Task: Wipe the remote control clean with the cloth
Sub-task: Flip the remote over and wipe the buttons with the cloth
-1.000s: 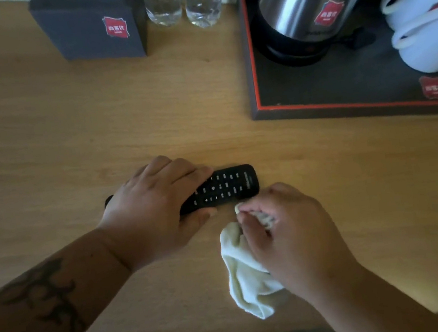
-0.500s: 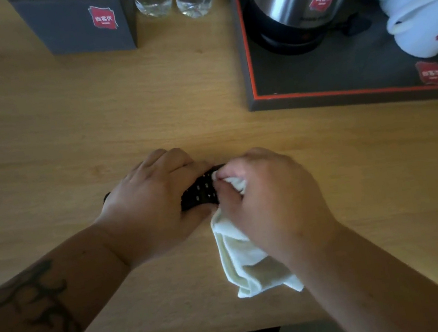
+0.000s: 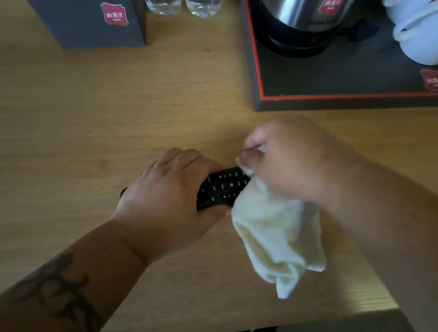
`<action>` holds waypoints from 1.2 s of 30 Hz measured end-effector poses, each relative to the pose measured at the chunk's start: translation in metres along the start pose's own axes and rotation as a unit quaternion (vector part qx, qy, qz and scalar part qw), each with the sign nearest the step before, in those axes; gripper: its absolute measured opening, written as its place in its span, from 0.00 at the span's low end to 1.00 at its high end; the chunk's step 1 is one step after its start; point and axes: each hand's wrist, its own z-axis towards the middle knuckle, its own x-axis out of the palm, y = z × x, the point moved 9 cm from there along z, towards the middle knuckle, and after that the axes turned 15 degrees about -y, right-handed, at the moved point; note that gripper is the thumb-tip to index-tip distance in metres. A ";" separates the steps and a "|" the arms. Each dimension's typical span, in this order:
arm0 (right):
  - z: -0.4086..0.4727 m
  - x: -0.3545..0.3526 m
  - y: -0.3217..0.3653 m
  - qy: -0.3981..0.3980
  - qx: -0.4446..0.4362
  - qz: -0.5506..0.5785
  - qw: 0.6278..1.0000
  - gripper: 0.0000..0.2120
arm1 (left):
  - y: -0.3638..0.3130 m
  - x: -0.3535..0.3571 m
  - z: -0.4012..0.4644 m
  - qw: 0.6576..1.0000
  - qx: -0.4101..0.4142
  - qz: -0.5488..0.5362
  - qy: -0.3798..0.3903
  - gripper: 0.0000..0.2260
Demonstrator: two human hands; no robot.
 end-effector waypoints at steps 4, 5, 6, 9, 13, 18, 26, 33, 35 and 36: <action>-0.004 -0.007 -0.046 0.027 0.074 0.039 0.996 0.09 | -0.001 0.001 -0.001 1.000 0.001 0.006 0.009 0.26; -0.009 -0.004 -0.053 0.015 0.094 0.063 0.993 0.09 | 0.000 0.000 -0.001 1.000 0.001 0.008 0.002 0.26; -0.016 -0.001 -0.060 -0.006 0.119 0.091 0.989 0.08 | -0.001 0.000 -0.001 1.000 0.003 0.009 -0.004 0.26; -0.046 -0.001 -0.065 -0.119 0.160 0.181 0.963 0.04 | -0.001 -0.002 -0.001 1.000 -0.003 0.005 -0.012 0.26; -0.073 -0.012 -0.024 -0.224 0.018 0.158 0.962 0.05 | -0.002 -0.002 0.001 1.000 -0.018 -0.006 -0.016 0.27; -0.066 -0.008 -0.033 -0.182 0.063 0.169 0.967 0.12 | 0.017 -0.022 -0.010 0.999 -0.030 0.012 0.023 0.48; -0.061 -0.009 0.026 -0.174 -0.052 0.139 0.974 0.04 | 0.055 -0.043 -0.054 0.995 -0.074 -0.002 -0.063 0.30; -0.057 0.033 0.122 -0.109 -0.195 0.080 0.972 0.05 | 0.056 -0.044 -0.053 0.993 -0.073 -0.018 -0.090 0.19; -0.055 0.033 0.114 -0.111 -0.185 0.094 0.972 0.05 | 0.057 -0.042 -0.052 0.994 -0.078 -0.012 -0.079 0.20; -0.056 0.032 0.107 -0.106 -0.182 0.098 0.973 0.05 | 0.058 -0.041 -0.053 0.994 -0.080 -0.008 -0.071 0.22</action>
